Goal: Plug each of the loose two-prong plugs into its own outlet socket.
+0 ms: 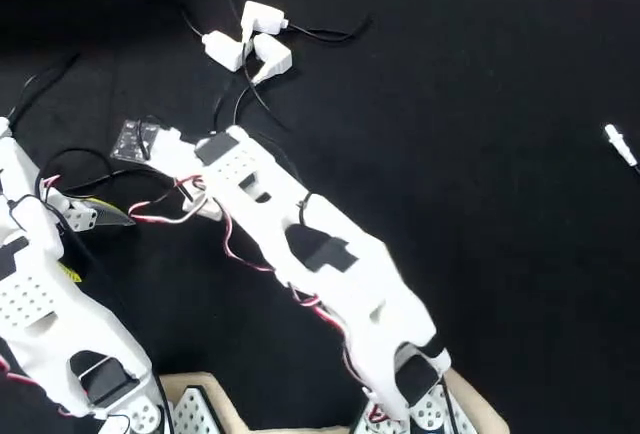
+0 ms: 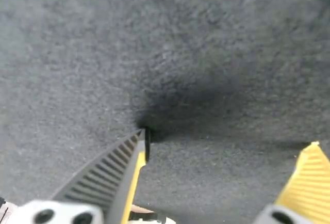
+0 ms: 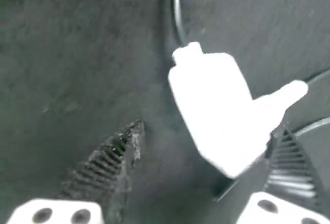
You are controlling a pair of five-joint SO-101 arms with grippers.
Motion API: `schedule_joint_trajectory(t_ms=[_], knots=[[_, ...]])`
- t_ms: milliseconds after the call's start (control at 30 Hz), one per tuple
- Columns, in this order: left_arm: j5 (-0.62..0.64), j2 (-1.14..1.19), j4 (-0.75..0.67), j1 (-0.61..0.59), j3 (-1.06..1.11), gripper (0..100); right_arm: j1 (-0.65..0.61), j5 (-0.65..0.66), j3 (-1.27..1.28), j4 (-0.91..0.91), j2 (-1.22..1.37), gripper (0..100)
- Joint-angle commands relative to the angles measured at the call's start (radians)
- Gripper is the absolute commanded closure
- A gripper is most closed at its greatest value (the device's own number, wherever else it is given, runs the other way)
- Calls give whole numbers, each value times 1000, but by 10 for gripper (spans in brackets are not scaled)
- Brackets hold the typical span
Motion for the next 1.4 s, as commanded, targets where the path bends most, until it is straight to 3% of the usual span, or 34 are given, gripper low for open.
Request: schedule_joint_trajectory(t_ms=[0, 200, 467, 900, 1067, 1367], knots=[[6, -9, -15, -15, 8, 568, 31, 37, -140, 6, 50, 627], [6, -11, -15, -12, 8, 568, 68, 61, -340, 97, 165, 645], [6, -11, -15, -13, 8, 568, 74, 60, -642, 209, 321, 924], [6, -14, -15, -12, 8, 568, 173, 55, -1086, 244, 461, 956], [6, -14, -15, -10, 8, 568, 204, 41, -1179, 140, 492, 956], [6, -15, -15, -7, 8, 568, 310, -183, -1185, -219, 621, 955]])
